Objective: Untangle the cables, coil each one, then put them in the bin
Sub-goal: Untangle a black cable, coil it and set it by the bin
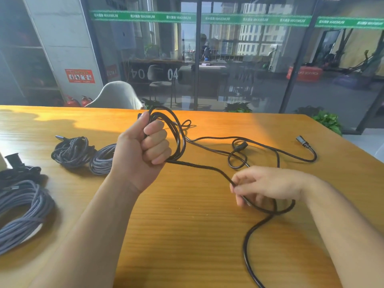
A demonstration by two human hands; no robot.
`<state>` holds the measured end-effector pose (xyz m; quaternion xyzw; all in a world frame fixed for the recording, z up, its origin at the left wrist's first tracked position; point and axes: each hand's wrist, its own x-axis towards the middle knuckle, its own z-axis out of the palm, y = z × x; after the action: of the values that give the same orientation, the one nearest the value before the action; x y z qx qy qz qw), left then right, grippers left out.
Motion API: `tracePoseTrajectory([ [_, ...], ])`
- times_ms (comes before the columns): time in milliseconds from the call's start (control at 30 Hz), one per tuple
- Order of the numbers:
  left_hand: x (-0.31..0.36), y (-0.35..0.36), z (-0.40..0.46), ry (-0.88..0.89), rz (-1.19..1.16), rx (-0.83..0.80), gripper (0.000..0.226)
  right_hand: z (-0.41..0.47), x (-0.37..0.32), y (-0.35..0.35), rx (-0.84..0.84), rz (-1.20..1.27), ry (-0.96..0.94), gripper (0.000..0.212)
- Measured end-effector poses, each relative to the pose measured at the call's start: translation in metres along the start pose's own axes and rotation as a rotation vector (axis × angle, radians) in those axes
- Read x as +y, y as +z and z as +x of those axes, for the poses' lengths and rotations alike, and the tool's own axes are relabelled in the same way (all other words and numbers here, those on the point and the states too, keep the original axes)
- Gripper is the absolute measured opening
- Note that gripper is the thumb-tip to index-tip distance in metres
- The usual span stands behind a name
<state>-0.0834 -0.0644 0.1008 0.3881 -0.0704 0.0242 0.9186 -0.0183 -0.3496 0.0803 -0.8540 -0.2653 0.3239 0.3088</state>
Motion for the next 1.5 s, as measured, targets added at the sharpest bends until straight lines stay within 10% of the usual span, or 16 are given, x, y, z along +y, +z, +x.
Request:
tracePoseTrajectory([
  [300,-0.036,0.021,-0.005,-0.364,0.395,-0.305,0.046,0.023,0.018,-0.008,0.664,-0.21,0.257,0.044],
  [500,-0.075,0.037,-0.01,-0.38,0.965,-0.312,0.048,0.023,0.004,-0.003,1.005,-0.075,-0.007,0.036],
  [733,-0.085,0.028,-0.002,-0.288,0.999,-0.095,0.048,0.004,-0.03,0.007,0.745,0.56,-0.308,0.024],
  [1267,-0.075,0.019,0.002,-0.09,0.75,0.073,0.067,0.008,-0.046,0.05,0.523,0.135,-0.447,0.059],
  [1500,-0.067,0.02,0.001,-0.015,0.749,0.153,0.066,0.011,-0.046,0.058,0.565,-0.148,-0.443,0.036],
])
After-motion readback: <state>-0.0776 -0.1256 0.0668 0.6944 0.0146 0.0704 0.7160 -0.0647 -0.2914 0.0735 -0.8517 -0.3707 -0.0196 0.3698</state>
